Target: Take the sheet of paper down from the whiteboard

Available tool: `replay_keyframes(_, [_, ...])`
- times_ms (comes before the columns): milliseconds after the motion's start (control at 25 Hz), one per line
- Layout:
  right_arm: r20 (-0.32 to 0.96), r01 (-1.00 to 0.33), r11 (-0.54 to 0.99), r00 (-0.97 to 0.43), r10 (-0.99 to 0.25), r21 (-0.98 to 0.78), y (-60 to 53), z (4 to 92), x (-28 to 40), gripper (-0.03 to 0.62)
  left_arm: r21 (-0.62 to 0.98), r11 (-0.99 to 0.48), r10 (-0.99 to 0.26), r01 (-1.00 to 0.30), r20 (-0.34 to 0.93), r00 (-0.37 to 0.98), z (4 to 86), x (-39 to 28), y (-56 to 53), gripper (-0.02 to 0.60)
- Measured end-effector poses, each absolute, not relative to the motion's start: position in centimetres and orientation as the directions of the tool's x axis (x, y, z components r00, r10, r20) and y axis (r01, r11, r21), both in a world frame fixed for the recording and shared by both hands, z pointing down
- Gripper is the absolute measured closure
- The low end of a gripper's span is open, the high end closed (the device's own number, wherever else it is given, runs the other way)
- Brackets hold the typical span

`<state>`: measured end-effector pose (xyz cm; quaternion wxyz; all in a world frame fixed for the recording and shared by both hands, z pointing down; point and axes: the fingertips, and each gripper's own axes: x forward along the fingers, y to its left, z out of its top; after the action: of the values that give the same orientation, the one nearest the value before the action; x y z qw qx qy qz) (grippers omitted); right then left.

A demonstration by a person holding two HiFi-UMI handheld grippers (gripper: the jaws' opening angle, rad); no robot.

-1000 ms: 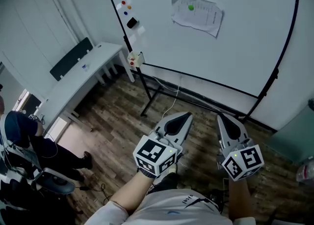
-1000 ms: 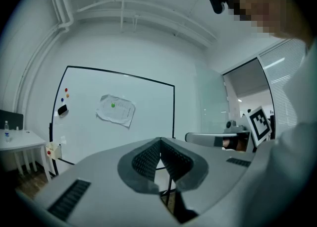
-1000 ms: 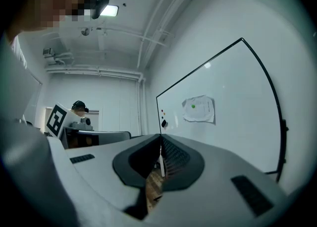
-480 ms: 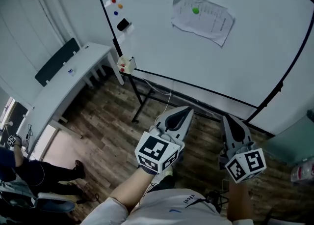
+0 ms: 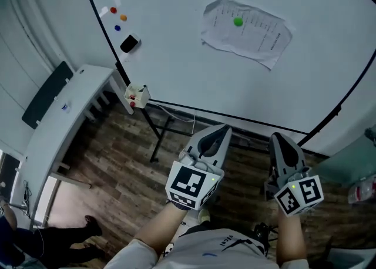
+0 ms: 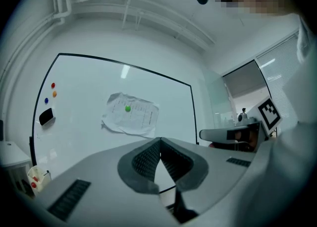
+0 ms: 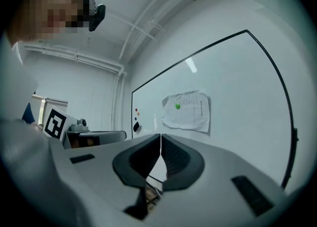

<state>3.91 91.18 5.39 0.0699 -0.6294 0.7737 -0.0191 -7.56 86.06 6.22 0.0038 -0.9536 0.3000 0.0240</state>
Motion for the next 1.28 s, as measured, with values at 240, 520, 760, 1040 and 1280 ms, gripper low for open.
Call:
replay_keyframes(240, [-0.081,-0.98,0.169,-0.161,-0.984,-0.102,87.3,4.8,5.0,0.579,-0.006,-0.828,-0.56,-0.561,-0.061,0.826,5.6,-7.1,81.9,0.568])
replay_keyframes(520, [-0.124,-0.981,0.159,-0.146,-0.982,-0.107,81.4,3.1,9.0,0.579,-0.046,-0.815,-0.575,-0.578,-0.062,0.816,4.4,-4.3,76.5,0.569])
replay_keyframes(760, [-0.171,-0.984,0.15,-0.132,-0.976,-0.095,76.4,0.8,13.5,0.576,-0.079,-0.769,-0.627,-0.634,-0.097,0.773,2.0,-1.8,71.3,0.568])
replay_keyframes(1040, [-0.196,-0.987,0.158,-0.151,-0.969,-0.023,71.5,-1.1,17.8,0.517,-0.11,-0.717,-0.671,-0.688,-0.158,0.724,-0.8,2.4,66.2,0.566])
replay_keyframes(1280, [-0.214,-0.984,0.176,-0.174,-0.961,0.007,68.8,-1.6,20.3,0.505,-0.119,-0.648,-0.728,-0.752,-0.193,0.658,-2.5,4.4,62.5,0.492])
